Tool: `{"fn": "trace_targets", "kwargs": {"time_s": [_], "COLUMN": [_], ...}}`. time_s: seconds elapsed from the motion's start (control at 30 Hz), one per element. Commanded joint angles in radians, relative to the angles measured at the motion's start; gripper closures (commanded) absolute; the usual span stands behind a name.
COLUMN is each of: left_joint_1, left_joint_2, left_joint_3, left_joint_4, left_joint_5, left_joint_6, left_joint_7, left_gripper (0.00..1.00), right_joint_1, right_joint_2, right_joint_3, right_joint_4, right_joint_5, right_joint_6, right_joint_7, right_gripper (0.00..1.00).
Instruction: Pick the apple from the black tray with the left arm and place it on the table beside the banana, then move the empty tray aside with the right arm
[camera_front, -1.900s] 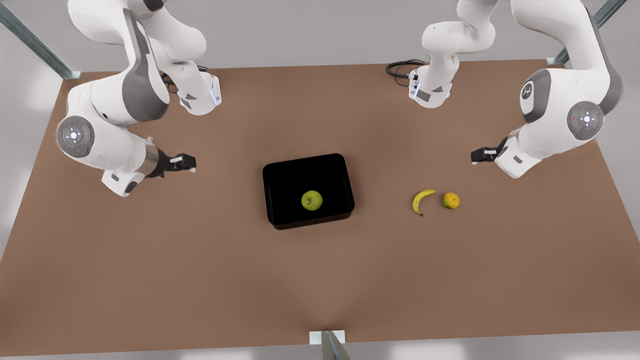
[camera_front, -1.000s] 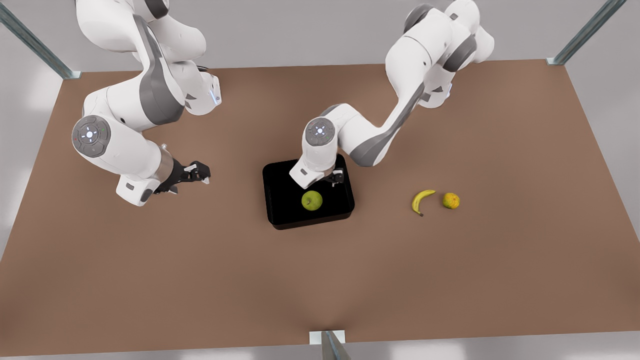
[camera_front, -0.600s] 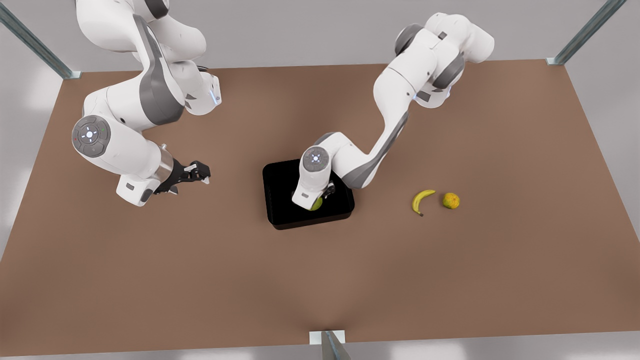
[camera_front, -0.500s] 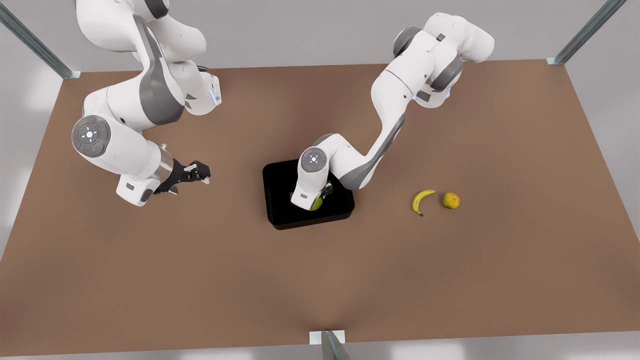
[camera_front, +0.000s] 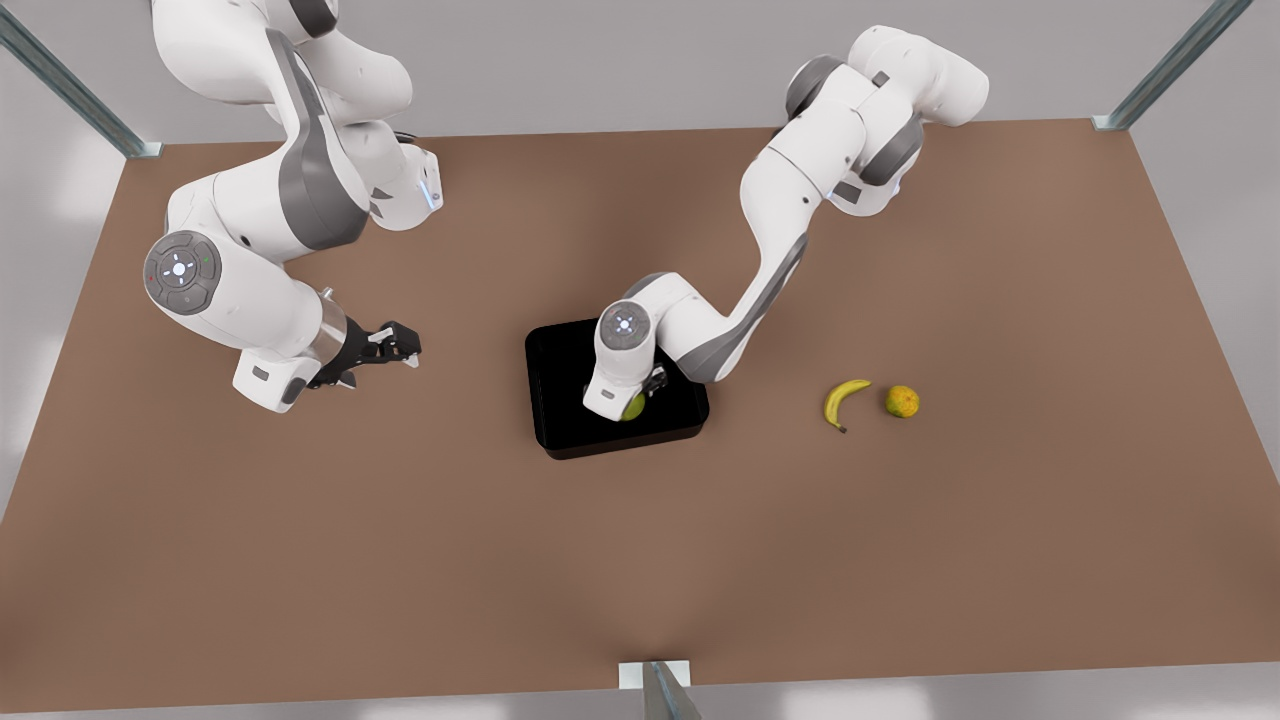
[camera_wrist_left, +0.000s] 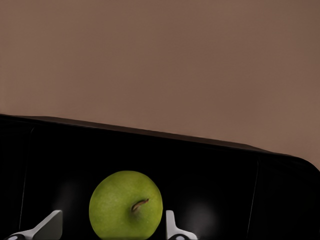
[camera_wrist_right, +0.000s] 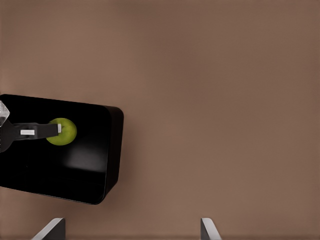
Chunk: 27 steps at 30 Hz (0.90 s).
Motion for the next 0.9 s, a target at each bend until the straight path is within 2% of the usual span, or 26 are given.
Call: {"fn": "trace_targets", "kwargs": {"time_s": [0.0,0.87], "left_joint_1": [0.002,0.004], "left_joint_2": [0.002,0.079], "left_joint_3": [-0.002,-0.009], "left_joint_4": [0.001,0.018], "left_joint_5": [0.000,0.007], "left_joint_6": [-0.016,0.053], "left_joint_7": [0.180,0.209], "left_gripper": [0.00,0.00], "right_joint_1": [0.000,0.011], "right_joint_2": [-0.001,0.002], "right_joint_3": [0.000,0.009], "right_joint_4": [0.000,0.019], "right_joint_5": [0.000,-0.011], "right_joint_6": [0.000,0.004], "right_joint_7": [-0.005,-0.017], "right_gripper": [0.00,0.00]}}
